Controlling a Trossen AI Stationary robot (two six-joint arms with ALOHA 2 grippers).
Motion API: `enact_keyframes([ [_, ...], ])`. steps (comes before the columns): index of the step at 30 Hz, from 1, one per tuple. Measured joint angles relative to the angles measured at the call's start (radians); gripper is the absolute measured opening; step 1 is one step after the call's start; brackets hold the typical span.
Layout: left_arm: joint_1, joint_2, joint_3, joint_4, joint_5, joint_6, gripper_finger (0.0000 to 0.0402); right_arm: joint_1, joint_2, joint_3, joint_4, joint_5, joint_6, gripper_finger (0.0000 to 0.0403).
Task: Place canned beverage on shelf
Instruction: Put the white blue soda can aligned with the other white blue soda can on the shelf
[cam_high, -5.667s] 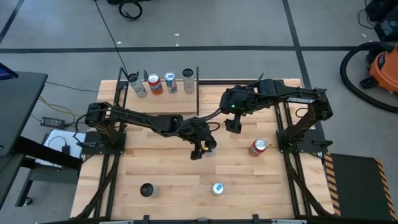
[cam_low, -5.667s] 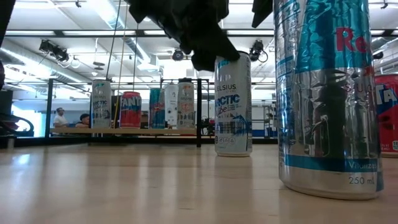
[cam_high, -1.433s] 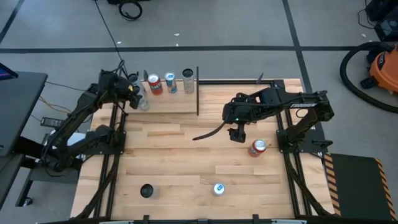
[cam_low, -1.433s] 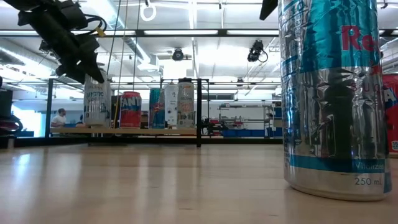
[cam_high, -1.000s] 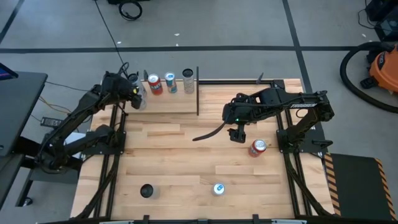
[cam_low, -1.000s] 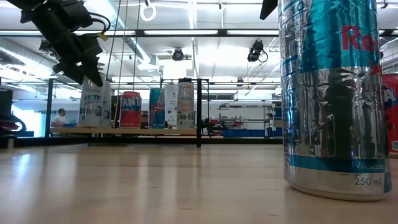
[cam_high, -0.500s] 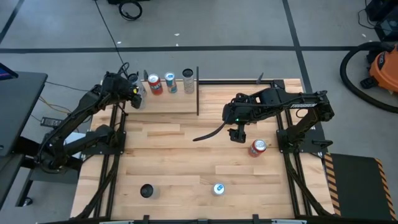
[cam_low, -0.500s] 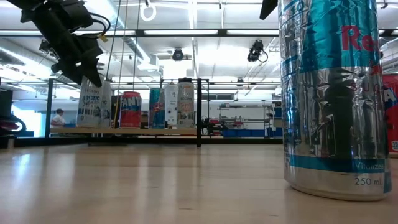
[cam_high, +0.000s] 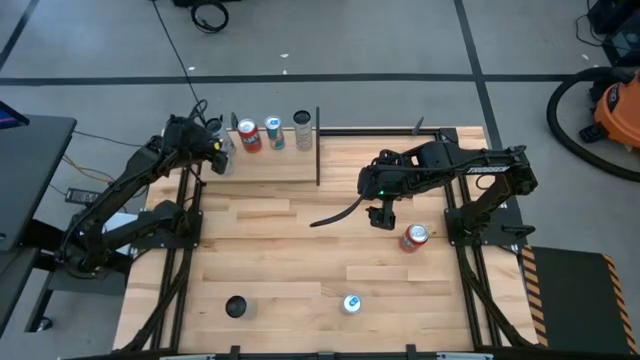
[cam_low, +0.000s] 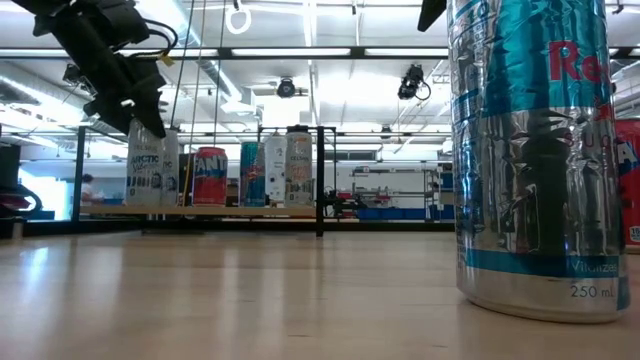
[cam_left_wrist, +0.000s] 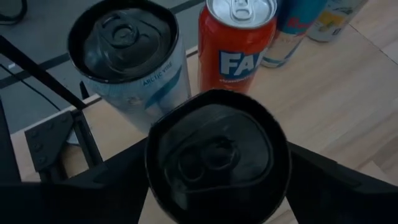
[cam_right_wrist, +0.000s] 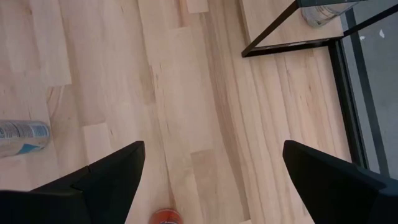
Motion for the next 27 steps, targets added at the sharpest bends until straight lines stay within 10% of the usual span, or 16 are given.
enact_keyframes([
  [27,0.0,-0.001,0.17,-0.142,0.023,-0.148,0.0327,0.0,0.0,0.0,0.008,0.005,-0.019,0.0391],
])
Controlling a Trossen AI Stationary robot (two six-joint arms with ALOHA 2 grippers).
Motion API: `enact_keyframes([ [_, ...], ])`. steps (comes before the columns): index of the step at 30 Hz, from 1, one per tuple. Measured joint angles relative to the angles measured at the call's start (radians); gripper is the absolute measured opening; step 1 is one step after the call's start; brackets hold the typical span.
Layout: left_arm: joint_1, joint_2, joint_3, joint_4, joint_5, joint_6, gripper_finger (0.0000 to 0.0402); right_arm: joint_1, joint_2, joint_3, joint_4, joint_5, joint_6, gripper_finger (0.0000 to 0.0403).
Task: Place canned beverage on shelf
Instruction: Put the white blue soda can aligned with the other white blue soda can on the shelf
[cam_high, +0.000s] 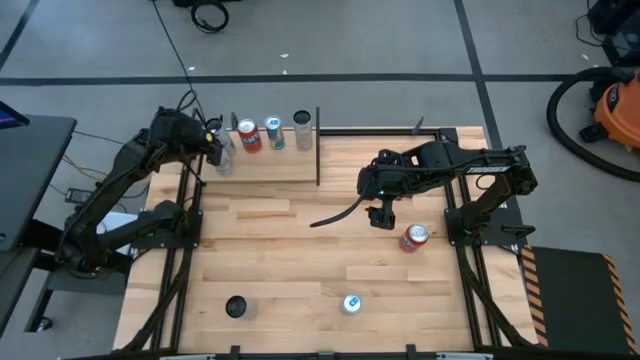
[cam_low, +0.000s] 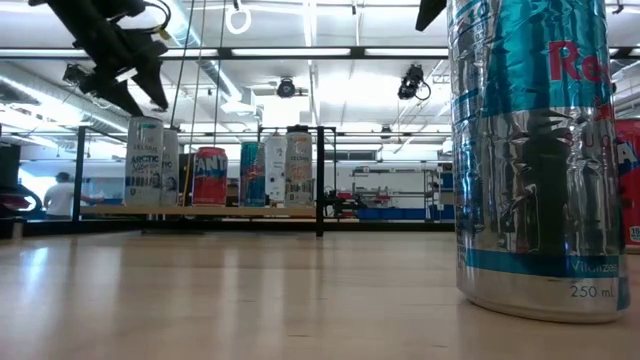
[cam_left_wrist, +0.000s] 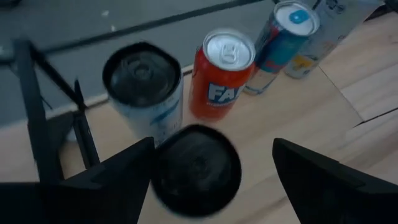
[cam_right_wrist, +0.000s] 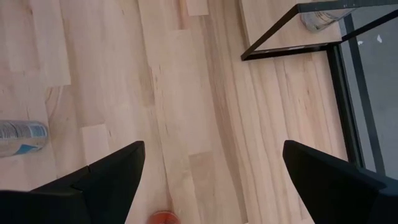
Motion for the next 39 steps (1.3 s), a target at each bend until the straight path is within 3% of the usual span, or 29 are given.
enact_keyframes([
  [4,0.0,0.001,0.02,-0.094,-0.013,-0.062,0.0327,0.0,0.0,0.0,0.0,0.0,-0.006,0.0391],
  [8,0.0,0.001,0.026,-0.114,-0.109,-0.078,0.0327,0.0,0.0,0.0,0.0,0.001,-0.007,0.0391],
  [25,-0.124,0.01,0.026,-0.089,-0.118,-0.208,0.0327,0.0,0.0,0.0,0.001,0.002,-0.034,0.0391],
  [29,-0.138,0.042,0.026,-0.079,-0.174,-0.228,0.0327,0.0,0.0,0.0,0.002,0.002,-0.034,0.0391],
  [39,-0.138,0.126,0.026,-0.08,-0.198,-0.211,0.0327,0.0,0.0,0.0,0.002,0.002,-0.034,0.0391],
])
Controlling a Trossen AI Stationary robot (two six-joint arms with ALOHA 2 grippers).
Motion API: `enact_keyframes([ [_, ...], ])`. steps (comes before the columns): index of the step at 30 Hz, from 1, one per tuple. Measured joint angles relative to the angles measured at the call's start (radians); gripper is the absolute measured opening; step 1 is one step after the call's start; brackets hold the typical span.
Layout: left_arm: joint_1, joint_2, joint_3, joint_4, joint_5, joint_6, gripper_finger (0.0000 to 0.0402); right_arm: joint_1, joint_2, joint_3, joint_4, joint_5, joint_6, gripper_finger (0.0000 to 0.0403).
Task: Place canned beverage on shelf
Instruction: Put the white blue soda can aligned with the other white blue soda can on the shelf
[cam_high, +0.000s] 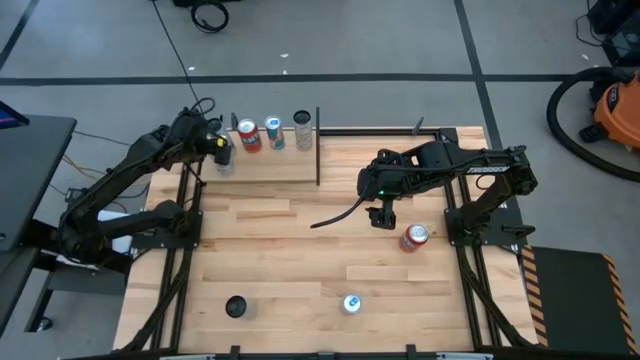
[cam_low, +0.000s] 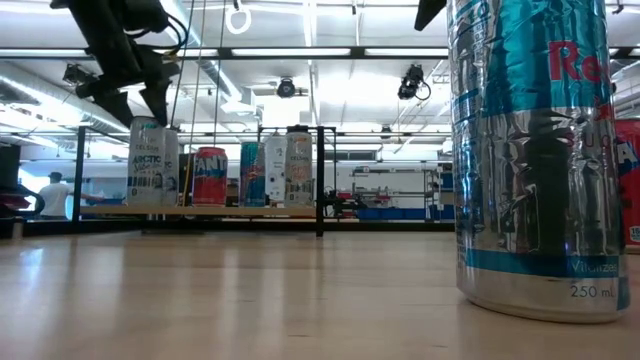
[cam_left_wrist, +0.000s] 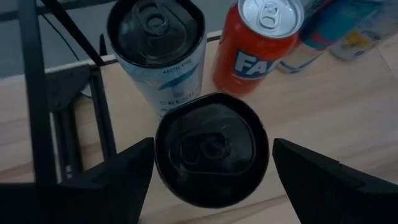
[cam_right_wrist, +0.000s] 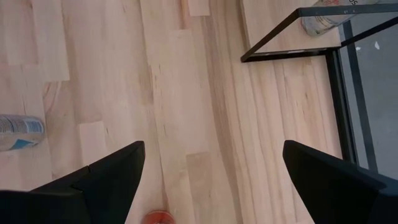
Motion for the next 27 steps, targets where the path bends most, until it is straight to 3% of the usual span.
enact_keyframes([
  [20,0.0,0.0,0.0,-0.029,-0.007,0.022,0.0313,0.0,0.0,0.0,0.0,-0.001,0.0,0.0391],
  [27,0.003,-0.001,0.0,-0.056,-0.005,0.071,0.0268,0.0,0.0,0.0,0.0,-0.001,0.0,0.0391],
])
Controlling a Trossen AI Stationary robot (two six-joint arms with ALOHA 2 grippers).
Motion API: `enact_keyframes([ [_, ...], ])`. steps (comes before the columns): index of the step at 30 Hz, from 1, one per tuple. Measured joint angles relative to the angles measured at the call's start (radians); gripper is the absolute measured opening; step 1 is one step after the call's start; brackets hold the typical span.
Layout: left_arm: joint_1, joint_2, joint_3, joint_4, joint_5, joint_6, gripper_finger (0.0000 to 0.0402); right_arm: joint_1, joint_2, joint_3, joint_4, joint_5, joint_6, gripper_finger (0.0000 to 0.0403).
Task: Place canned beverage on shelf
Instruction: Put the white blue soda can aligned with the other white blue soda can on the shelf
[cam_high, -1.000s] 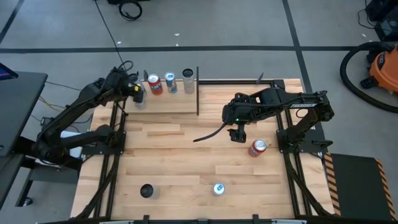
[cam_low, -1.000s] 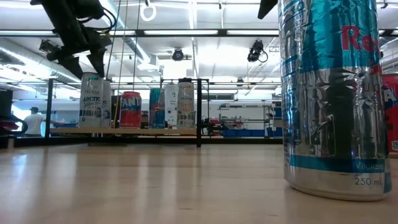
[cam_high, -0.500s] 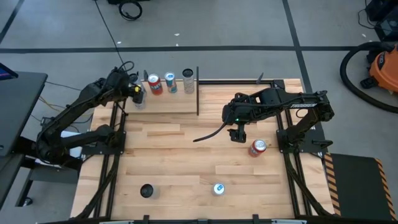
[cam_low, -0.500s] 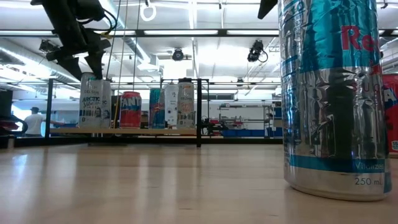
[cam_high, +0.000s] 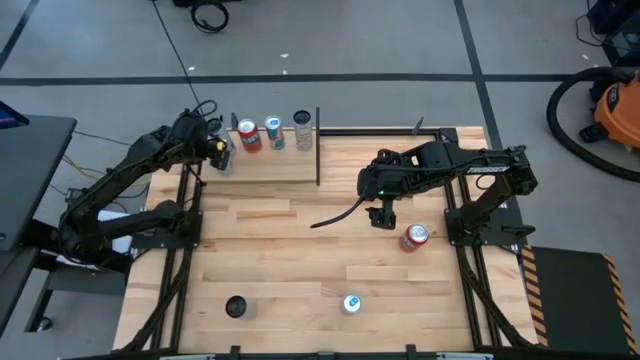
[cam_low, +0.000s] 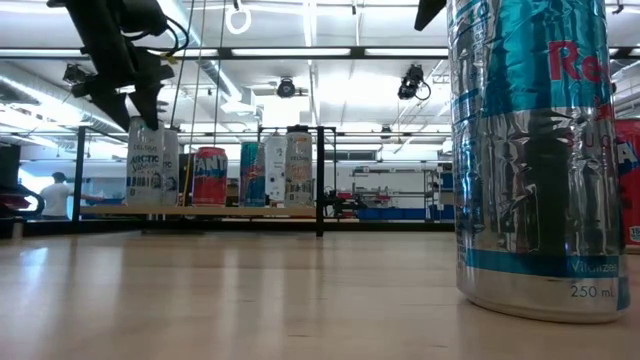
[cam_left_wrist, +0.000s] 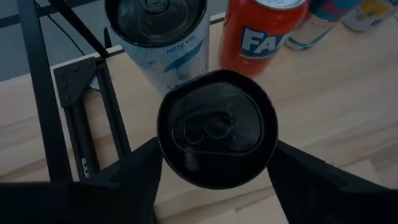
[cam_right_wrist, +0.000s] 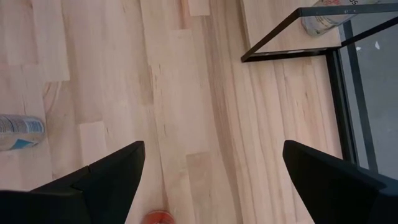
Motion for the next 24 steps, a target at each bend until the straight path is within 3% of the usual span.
enact_keyframes([
  [5,0.001,0.0,0.0,0.002,0.003,0.051,0.0237,0.0,0.0,0.0,0.0,0.0,0.0,0.0391],
  [24,0.041,0.0,0.029,-0.086,0.071,0.304,0.0244,0.0,0.0,0.0,0.0,-0.001,0.011,0.0391],
])
